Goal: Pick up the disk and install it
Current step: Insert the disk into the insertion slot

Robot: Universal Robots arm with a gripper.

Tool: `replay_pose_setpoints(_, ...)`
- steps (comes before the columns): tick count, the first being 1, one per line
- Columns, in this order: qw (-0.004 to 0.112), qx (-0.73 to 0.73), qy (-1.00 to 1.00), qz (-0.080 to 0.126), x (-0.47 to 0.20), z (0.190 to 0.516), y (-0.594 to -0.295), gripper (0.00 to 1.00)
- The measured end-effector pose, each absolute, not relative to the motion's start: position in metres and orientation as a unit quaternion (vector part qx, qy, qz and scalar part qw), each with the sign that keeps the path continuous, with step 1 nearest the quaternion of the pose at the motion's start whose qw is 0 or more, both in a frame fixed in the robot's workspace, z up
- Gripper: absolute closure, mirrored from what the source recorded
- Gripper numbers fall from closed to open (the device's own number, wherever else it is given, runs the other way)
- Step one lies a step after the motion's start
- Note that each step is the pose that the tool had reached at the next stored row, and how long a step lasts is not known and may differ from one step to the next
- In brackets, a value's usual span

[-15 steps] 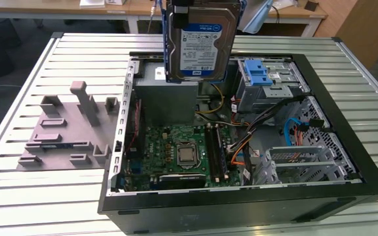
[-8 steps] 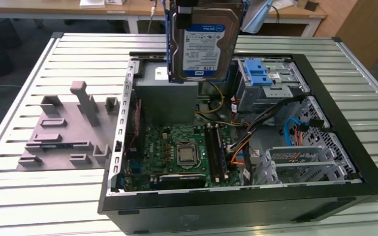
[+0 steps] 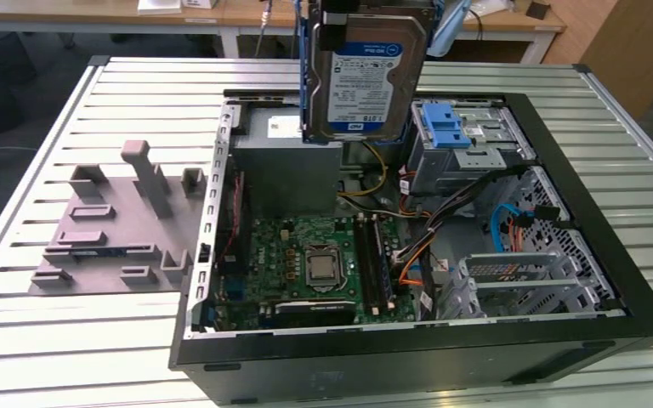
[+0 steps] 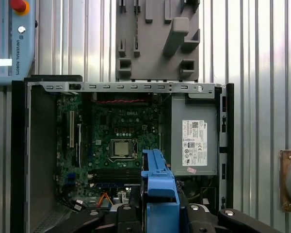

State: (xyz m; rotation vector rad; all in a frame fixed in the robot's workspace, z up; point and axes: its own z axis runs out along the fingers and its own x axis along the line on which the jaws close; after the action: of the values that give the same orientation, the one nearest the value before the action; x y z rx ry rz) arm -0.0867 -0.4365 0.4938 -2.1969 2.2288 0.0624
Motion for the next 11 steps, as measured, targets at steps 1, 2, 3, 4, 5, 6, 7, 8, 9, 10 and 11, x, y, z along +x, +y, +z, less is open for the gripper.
replay_pose_setpoints(1, 0.006, -0.702, 0.712, 0.020, -0.085, 0.494, -0.437, 0.64)
replay_pose_setpoints(2, 0.006, -0.702, 0.712, 0.020, -0.084, 0.494, -0.437, 0.64)
replay_pose_setpoints(3, 0.006, -0.702, 0.712, 0.020, -0.083, 0.493, -0.437, 0.64)
replay_pose_setpoints(4, 0.006, -0.702, 0.712, 0.020, -0.083, 0.493, -0.437, 0.64)
replay_pose_setpoints(5, 0.006, -0.702, 0.712, 0.020, -0.083, 0.493, -0.438, 0.64)
replay_pose_setpoints(6, 0.006, -0.702, 0.712, 0.020, -0.083, 0.493, -0.440, 0.64)
replay_pose_setpoints(7, 0.006, -0.702, 0.712, 0.020, -0.083, 0.493, -0.442, 0.64)
replay_pose_setpoints(8, 0.006, -0.702, 0.712, 0.020, -0.083, 0.493, -0.445, 0.64)
replay_pose_setpoints(9, 0.006, -0.702, 0.712, 0.020, -0.083, 0.493, -0.448, 0.64)
replay_pose_setpoints(10, 0.006, -0.702, 0.712, 0.020, -0.083, 0.493, -0.452, 0.64)
replay_pose_setpoints(11, 0.006, -0.702, 0.712, 0.020, -0.083, 0.493, -0.455, 0.64)
